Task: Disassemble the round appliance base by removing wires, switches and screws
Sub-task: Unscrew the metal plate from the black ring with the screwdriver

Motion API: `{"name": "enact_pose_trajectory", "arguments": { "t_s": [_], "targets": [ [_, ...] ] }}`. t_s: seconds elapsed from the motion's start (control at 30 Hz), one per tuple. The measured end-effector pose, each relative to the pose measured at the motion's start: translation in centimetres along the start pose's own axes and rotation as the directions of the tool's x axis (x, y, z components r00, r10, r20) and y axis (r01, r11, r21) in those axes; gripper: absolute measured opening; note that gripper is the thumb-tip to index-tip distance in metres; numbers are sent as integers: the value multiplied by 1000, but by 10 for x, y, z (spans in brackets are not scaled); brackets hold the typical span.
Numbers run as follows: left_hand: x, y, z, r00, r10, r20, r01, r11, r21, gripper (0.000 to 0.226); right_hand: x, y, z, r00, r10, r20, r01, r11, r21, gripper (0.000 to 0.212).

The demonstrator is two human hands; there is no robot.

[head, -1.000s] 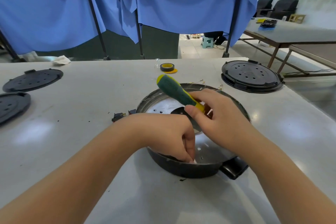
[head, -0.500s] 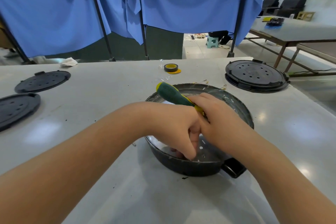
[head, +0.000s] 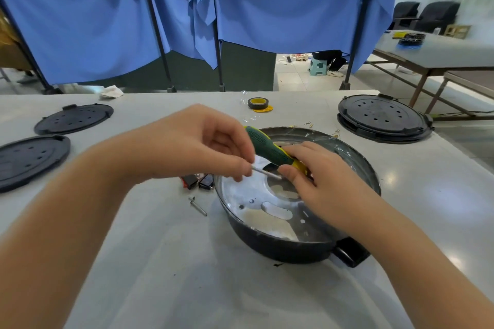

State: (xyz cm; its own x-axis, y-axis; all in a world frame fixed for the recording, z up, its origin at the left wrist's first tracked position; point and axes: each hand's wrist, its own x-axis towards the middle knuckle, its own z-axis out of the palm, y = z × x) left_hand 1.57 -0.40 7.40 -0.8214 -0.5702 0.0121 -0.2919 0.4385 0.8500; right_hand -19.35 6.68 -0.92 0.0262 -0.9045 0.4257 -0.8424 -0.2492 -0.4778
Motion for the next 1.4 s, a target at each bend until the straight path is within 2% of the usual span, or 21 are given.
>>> {"name": "enact_pose_trajectory", "arguments": {
  "t_s": [0.1,0.17,0.27,0.37,0.43,0.53,0.63,0.73,0.83,0.9,1.03,1.13,1.3,1.4],
  "targets": [
    [-19,-29,-11,985,8,-174,-33,989,-142,12,1,1,0,1000,-3,-9,3,1000,3,23],
    [-23,-53,-12,949,-59,-310,-25,965,-260,11,1,2,1,1000,0,-18,0,1000,-3,22],
    [-20,-85,-3,881,-195,-430,-1,910,-415,18,1,2,1,1000,7,-27,-7,1000,-1,23],
    [-14,-111,7,836,-246,-490,114,952,-283,38,1,2,0,999,4,-39,-5,1000,-11,24],
    [-13,-120,12,836,-243,-493,193,969,-152,38,0,2,0,999,5,-45,-6,1000,-11,23],
    [-10,-128,17,844,-245,-477,256,966,-43,30,-2,0,-2,999,2,-33,-3,1000,-13,18],
    [-8,-135,23,862,-202,-466,301,942,149,21,-3,-3,-4,1000,3,5,-3,1000,12,18],
    [-9,-139,28,876,-111,-470,268,921,282,15,-2,-7,-7,997,21,68,-24,999,42,19],
    [-9,-141,29,870,-20,-493,240,890,388,15,0,-15,-15,990,21,140,-21,1000,-3,13],
    [-8,-141,29,874,22,-485,217,876,432,21,0,-22,-20,985,-3,175,10,999,-36,23],
    [-9,-134,33,882,65,-466,166,884,437,27,-9,-28,-33,949,35,312,4,992,-124,58],
    [-12,-127,39,914,23,-405,148,911,385,12,-25,-24,-41,911,83,405,16,972,-236,65],
    [-13,-116,50,955,-11,-297,108,944,313,13,-41,-21,-33,902,41,431,78,964,-255,41],
    [-14,-112,51,954,-24,-299,105,960,259,12,-42,-21,-30,917,1,399,86,976,-199,34]
  ]
}}
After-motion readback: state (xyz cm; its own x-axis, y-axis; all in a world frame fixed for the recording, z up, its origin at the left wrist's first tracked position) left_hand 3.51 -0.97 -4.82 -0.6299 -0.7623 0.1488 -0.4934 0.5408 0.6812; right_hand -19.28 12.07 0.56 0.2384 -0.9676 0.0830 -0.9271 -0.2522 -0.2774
